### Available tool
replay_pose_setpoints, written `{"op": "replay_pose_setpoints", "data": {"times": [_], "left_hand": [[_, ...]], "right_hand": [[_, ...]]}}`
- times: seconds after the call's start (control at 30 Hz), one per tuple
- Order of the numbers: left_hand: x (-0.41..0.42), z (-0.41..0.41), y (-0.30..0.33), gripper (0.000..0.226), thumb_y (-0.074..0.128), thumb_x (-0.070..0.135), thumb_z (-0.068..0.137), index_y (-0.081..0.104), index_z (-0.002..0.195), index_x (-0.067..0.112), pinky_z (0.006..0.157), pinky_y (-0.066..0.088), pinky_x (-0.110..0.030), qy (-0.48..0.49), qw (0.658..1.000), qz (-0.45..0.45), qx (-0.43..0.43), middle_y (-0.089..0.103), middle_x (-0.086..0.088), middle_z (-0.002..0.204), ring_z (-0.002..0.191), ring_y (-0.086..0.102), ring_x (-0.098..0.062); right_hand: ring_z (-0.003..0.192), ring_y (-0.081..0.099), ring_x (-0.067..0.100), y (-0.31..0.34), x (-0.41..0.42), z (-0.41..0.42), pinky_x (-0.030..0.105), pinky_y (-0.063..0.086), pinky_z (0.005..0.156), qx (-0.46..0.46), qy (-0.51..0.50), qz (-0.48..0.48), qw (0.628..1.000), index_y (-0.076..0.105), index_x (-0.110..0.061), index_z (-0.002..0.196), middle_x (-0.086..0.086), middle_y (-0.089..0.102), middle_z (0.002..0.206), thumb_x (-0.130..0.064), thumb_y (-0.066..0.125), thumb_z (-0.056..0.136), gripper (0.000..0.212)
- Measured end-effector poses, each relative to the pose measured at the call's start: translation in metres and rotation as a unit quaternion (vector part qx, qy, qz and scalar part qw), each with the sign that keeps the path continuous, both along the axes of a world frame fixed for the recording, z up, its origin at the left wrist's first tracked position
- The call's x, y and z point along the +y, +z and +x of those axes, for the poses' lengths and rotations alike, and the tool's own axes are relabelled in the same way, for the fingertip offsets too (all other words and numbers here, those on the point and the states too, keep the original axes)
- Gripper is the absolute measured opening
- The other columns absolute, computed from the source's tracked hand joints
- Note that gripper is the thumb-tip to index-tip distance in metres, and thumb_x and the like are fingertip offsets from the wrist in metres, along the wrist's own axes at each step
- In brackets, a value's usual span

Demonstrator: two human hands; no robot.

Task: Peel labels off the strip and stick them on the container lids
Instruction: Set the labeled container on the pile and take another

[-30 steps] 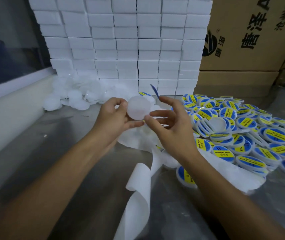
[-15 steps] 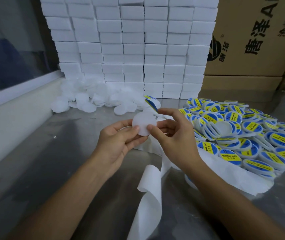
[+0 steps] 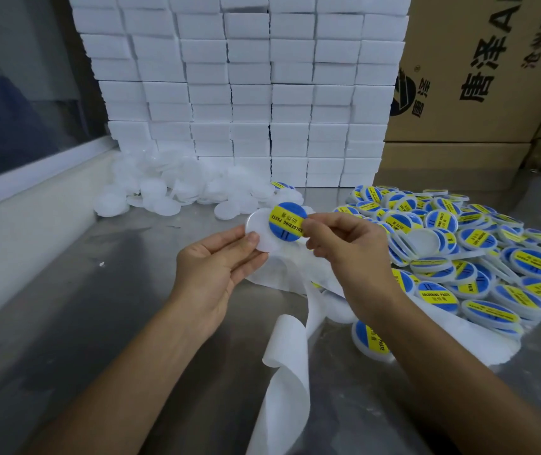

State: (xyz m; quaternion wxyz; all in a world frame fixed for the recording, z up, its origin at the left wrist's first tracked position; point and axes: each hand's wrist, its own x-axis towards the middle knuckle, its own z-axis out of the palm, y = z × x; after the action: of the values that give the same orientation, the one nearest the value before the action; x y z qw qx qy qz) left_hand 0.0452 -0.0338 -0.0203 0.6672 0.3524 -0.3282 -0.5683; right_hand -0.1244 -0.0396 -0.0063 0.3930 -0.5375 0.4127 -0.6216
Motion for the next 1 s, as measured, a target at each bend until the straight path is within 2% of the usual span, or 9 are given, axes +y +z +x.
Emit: {"op": "replay_pose_setpoints", "data": {"times": [0.13, 0.37, 0.73, 1.0], "left_hand": [[0.0025, -0.0018, 0.0019, 0.044, 0.074, 0.012, 0.063, 0.068, 0.104, -0.002, 0.070, 0.058, -0.025, -0.019, 1.000, -0.009, -0.022, 0.075, -0.015, 0.096, 0.090, 0.073, -0.024], [0.0049, -0.0051, 0.0023, 0.043, 0.074, 0.012, 0.061, 0.069, 0.101, -0.001, 0.067, 0.058, -0.024, -0.020, 0.999, -0.003, -0.027, 0.075, -0.016, 0.092, 0.087, 0.074, -0.023], [0.0050, -0.0046, 0.0008, 0.036, 0.075, 0.012, 0.063, 0.071, 0.097, 0.002, 0.068, 0.058, -0.025, -0.026, 0.998, -0.011, -0.047, 0.076, -0.015, 0.091, 0.087, 0.074, -0.023], [0.0057, -0.0039, 0.0010, 0.040, 0.076, 0.012, 0.063, 0.071, 0.101, 0.000, 0.069, 0.058, -0.025, -0.017, 0.998, -0.013, -0.062, 0.075, -0.016, 0.092, 0.088, 0.074, -0.024]], "right_hand": [[0.056, 0.061, 0.005, -0.0011, 0.0022, 0.0036, 0.014, 0.048, 0.056, 0.017, 0.010, 0.000, 1.000, 0.076, -0.010, 0.085, 0.000, 0.073, 0.069, -0.007, 0.073, 0.083, 0.005], [0.055, 0.060, 0.002, -0.0032, 0.0016, 0.0055, 0.013, 0.047, 0.056, 0.031, 0.005, -0.006, 0.999, 0.075, -0.006, 0.086, 0.002, 0.073, 0.070, -0.005, 0.074, 0.083, 0.004], [0.058, 0.063, 0.000, -0.0055, 0.0012, 0.0059, 0.013, 0.050, 0.060, 0.043, 0.000, -0.009, 0.999, 0.075, -0.011, 0.084, -0.003, 0.074, 0.073, -0.006, 0.073, 0.083, 0.006], [0.059, 0.064, 0.001, -0.0054, 0.0022, 0.0054, 0.013, 0.051, 0.061, 0.053, -0.001, -0.022, 0.998, 0.075, -0.013, 0.082, -0.005, 0.074, 0.072, -0.005, 0.074, 0.082, 0.009]]}}
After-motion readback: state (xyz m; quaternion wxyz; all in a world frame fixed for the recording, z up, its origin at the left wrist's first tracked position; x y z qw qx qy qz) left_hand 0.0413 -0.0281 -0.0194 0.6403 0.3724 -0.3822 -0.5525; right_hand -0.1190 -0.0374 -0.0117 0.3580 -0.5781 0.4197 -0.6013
